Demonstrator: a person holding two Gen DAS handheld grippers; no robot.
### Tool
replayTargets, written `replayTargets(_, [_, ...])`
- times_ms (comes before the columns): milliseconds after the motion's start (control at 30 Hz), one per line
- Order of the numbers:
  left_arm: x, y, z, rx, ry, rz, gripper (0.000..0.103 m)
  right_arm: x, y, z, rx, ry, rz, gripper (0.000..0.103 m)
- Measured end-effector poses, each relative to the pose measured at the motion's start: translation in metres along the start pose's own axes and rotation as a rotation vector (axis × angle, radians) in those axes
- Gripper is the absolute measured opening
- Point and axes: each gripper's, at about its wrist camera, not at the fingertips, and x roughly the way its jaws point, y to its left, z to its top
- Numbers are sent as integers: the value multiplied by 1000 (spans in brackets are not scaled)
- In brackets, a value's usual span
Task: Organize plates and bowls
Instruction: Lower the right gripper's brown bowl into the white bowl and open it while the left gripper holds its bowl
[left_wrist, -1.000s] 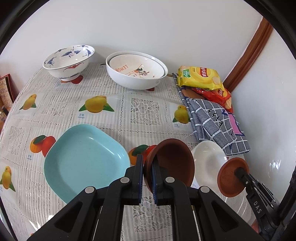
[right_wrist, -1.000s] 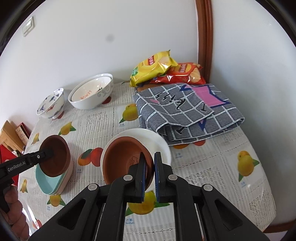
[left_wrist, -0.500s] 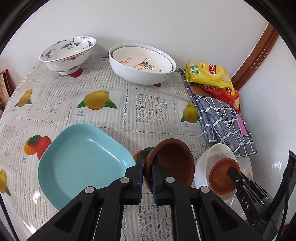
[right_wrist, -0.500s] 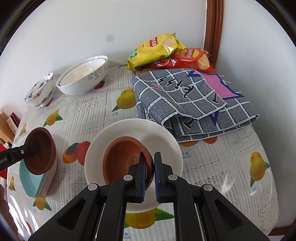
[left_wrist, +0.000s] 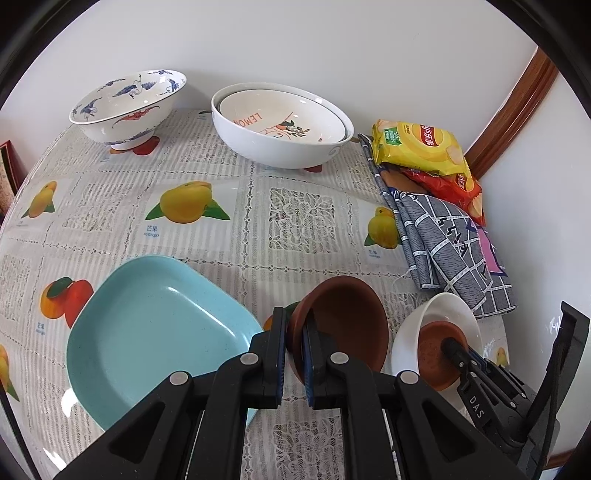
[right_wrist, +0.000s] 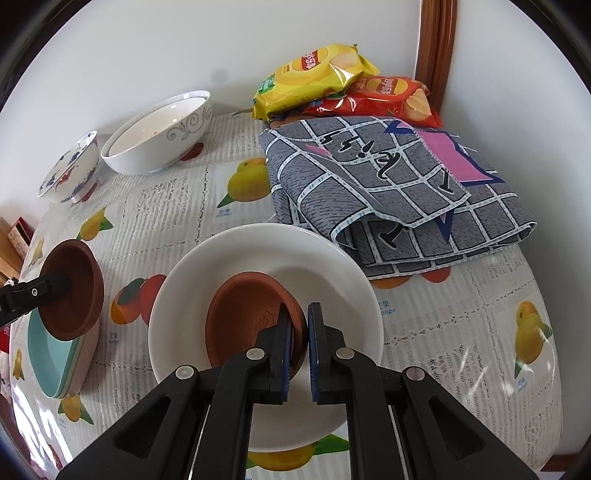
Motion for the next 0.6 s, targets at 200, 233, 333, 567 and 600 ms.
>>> replayTargets(200, [1,-1,1,3,-1,-3,8,4,3,2,-10,16,0,8])
replayTargets(233, [1,-1,1,2,0,-4,8,5,5,2,-21,19,-13,8])
replayTargets(333, [1,-1,1,1,1,-4,8,9,12,1,-61,25,-73,8])
replayTargets(567, [4,3,0,-4,4,-4,8,16,19,2,-94,44,-117,13])
replayTargets(600, [4,3,0,-3,4,-3,8,18,20,1,-101,51,-122,15])
